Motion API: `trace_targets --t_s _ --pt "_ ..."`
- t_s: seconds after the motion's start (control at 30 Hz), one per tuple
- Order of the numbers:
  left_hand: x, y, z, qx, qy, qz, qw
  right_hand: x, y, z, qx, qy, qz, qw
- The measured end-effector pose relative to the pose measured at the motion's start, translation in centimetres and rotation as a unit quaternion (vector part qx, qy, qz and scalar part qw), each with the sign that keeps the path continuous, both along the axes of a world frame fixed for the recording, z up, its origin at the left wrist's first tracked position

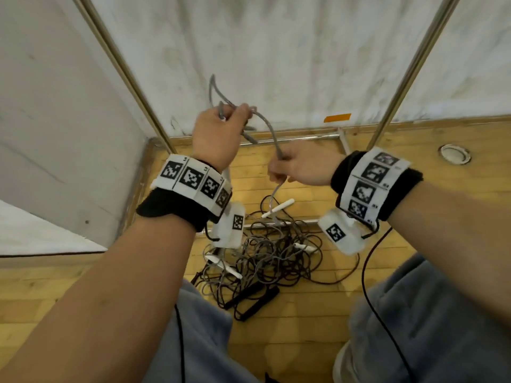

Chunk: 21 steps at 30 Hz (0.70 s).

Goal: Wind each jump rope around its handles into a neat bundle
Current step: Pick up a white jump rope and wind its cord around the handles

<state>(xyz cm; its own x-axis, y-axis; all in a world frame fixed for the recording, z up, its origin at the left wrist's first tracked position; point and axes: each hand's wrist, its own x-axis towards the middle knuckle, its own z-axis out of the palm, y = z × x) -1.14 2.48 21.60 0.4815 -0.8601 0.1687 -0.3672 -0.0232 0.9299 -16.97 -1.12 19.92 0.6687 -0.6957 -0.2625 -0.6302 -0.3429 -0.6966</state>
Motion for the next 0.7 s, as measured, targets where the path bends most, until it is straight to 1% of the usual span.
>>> trace_targets --t_s 0.03,0.07,0.1,0.13,0.17,0.2,0.23,0.27,0.33,0.37,0.4,0.43,0.5,0.53,0.6,0.63,0.7 --pt "0.5 0.0 0.3 -0.016 0.019 0.018 1.0 -0.3 0.2 0.0 -0.049 0.049 0.016 0.997" --pt "1.0 0.0 0.5 -0.03 0.042 0.034 0.998 -0.6 0.4 0.1 -0.074 0.079 0.023 0.994" --pt "1.3 0.0 0.7 -0.041 0.071 0.042 0.996 -0.8 0.5 0.3 -0.074 0.087 0.024 0.993" --pt "1.5 0.0 0.8 -0.045 0.098 0.045 0.993 -0.9 0.6 0.5 -0.05 0.07 0.016 0.996" --pt "1.6 0.1 0.9 -0.039 0.112 0.046 0.992 -1.0 0.8 0.9 -0.01 0.027 -0.007 1.0" --pt "1.6 0.1 0.8 -0.02 0.103 0.046 0.993 -1.0 0.9 1.3 0.034 -0.033 -0.044 0.998" --pt "1.5 0.2 0.6 0.008 0.068 0.047 0.997 -1.0 1.0 1.9 0.077 -0.103 -0.088 0.988" --pt "1.5 0.2 0.3 0.039 0.011 0.046 0.998 -1.2 0.9 2.5 0.112 -0.172 -0.133 0.97" --pt "1.4 0.5 -0.3 0.091 -0.105 0.049 0.989 -1.3 0.8 3.7 0.162 -0.294 -0.205 0.919" --pt "1.3 0.7 -0.3 0.101 -0.128 0.05 0.985 -1.3 0.7 4.1 0.186 -0.346 -0.23 0.891" --pt "1.1 1.0 -0.2 0.098 -0.125 0.042 0.986 -1.3 0.7 4.4 0.212 -0.39 -0.247 0.861" --pt "0.9 1.3 -0.1 0.085 -0.098 0.016 0.991 -1.2 0.7 4.5 0.237 -0.428 -0.259 0.833" --pt "0.1 1.9 0.2 0.083 -0.016 -0.077 0.993 -0.8 0.6 4.6 0.278 -0.478 -0.277 0.786" --pt "-0.4 2.3 0.3 0.097 0.001 -0.124 0.988 -0.7 0.5 4.7 0.295 -0.497 -0.285 0.765" --pt "-1.2 2.6 -0.1 0.123 -0.02 -0.199 0.972 -0.2 0.3 4.9 0.331 -0.533 -0.302 0.717" --pt "-1.4 2.6 -0.3 0.137 -0.026 -0.223 0.965 -0.1 0.1 5.0 0.347 -0.55 -0.311 0.693" --pt "-1.8 2.6 -0.6 0.158 -0.028 -0.244 0.956 0.0 -0.3 5.3 0.359 -0.573 -0.319 0.664"
